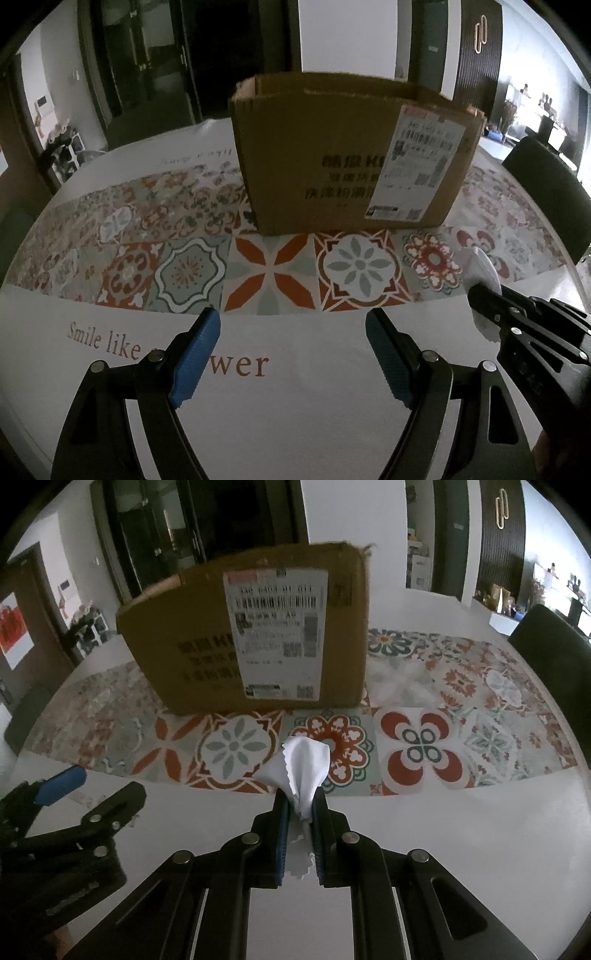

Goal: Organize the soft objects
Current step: 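Lift and carry the white cloth with the right gripper over the box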

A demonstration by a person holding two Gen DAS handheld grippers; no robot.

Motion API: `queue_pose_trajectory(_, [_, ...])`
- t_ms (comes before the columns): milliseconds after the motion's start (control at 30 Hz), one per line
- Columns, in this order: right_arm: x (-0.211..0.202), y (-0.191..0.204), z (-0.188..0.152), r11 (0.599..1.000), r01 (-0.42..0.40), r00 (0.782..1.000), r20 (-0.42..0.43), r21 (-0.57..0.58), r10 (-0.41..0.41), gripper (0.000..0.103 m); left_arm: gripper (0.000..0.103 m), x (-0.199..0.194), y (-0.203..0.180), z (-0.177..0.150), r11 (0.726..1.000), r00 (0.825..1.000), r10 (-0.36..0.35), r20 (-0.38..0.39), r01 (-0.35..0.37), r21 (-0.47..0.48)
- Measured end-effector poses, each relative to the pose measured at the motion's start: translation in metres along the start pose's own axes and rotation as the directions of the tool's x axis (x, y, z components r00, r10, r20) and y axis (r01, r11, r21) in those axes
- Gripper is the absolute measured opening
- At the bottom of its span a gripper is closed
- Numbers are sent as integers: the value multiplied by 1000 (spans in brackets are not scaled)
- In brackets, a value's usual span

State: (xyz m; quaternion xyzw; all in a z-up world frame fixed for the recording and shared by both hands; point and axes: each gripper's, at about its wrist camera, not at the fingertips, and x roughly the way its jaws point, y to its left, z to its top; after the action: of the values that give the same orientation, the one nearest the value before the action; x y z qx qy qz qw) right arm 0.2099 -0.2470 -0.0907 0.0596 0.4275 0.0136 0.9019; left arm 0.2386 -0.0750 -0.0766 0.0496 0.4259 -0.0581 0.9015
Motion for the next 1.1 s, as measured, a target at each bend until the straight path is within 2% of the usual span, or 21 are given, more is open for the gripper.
queue_pose_trajectory(567, [-62, 8, 30, 999, -36, 984, 172, 14, 33, 13, 85, -52, 8, 25, 1000, 988, -15, 152, 19, -25])
queue_pose_trajectory(1100, [-80, 19, 77, 998, -54, 959, 278, -17, 56, 13, 86, -70, 20, 66, 999, 971, -8, 240, 20, -47])
